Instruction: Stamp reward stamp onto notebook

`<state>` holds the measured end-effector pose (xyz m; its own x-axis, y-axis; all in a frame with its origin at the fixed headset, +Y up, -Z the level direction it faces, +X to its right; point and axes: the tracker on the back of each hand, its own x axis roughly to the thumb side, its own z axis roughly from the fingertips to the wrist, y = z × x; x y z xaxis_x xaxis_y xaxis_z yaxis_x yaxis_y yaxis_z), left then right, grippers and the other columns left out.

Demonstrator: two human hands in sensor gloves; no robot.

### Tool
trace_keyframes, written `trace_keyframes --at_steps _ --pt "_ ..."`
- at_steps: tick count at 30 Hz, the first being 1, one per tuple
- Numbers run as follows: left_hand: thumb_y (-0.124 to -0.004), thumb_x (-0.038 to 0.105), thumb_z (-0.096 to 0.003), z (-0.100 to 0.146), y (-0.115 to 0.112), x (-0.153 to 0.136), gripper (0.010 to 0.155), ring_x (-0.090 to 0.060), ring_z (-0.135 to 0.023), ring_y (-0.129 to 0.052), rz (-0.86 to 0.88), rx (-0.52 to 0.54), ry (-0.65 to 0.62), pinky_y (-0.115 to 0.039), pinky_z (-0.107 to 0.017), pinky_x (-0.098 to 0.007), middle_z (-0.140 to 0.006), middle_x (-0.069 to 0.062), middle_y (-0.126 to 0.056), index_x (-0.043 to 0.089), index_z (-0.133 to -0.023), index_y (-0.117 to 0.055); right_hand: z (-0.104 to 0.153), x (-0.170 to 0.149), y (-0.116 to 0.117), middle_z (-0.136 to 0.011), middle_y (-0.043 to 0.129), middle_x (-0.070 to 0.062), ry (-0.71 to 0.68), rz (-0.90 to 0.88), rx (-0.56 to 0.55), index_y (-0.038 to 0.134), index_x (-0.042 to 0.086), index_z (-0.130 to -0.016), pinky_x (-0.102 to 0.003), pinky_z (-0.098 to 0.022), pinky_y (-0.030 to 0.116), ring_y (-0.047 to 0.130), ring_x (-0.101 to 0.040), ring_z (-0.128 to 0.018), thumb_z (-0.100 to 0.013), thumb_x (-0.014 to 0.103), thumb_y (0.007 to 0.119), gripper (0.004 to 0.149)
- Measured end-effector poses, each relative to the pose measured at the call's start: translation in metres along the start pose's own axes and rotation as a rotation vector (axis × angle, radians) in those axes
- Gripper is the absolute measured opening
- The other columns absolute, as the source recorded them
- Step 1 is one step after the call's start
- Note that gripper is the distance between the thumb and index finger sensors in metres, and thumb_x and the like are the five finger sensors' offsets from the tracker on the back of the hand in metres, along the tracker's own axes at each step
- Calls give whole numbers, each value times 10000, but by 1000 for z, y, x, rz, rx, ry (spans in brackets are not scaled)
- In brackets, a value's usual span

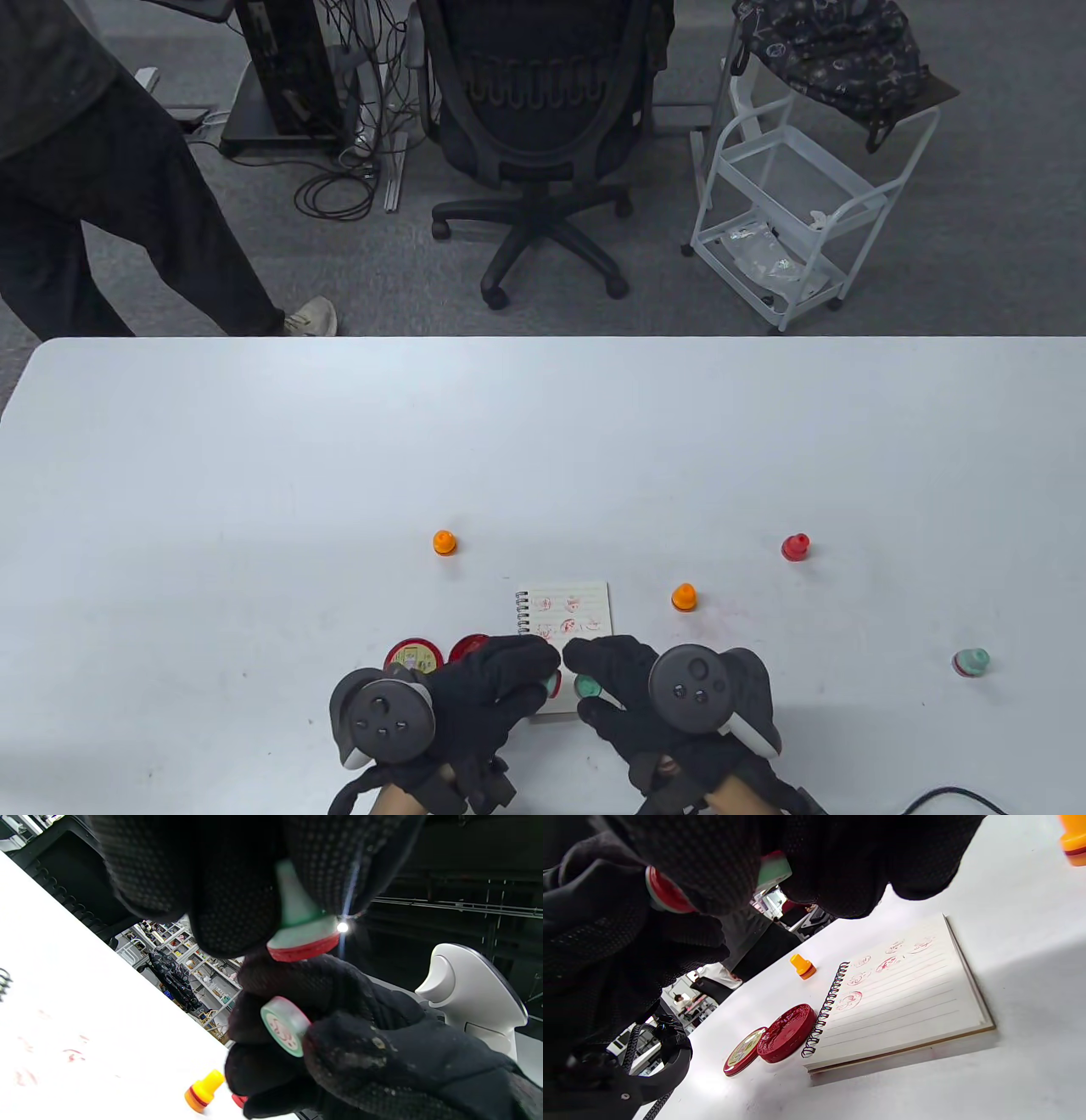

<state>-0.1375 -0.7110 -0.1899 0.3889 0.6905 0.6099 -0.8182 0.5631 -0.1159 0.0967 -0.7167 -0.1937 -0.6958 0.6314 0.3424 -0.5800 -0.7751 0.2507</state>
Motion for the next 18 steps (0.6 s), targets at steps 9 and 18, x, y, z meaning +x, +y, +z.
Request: trace_keyframes --at_steps 9,18 --pt "-885 217 -447 -1 -7 2 467 -276 -638 -1008 -36 -17 -5 -870 -524 -463 -920 -160 -857 130 -904 -844 2 3 4 -951 697 -20 -15 -55 -6 449 235 -1032 -477 -602 753 842 -278 -800 -398 364 849 761" --pt "-880 228 -452 -1 -12 2 463 -270 -625 -1003 -62 -65 -14 -862 -522 -463 -910 -156 -866 128 -903 -850 3 -2 5 -969 669 -14 -43 -174 -39 435 254 -1031 -485 -618 723 808 -285 -824 -417 361 817 731"
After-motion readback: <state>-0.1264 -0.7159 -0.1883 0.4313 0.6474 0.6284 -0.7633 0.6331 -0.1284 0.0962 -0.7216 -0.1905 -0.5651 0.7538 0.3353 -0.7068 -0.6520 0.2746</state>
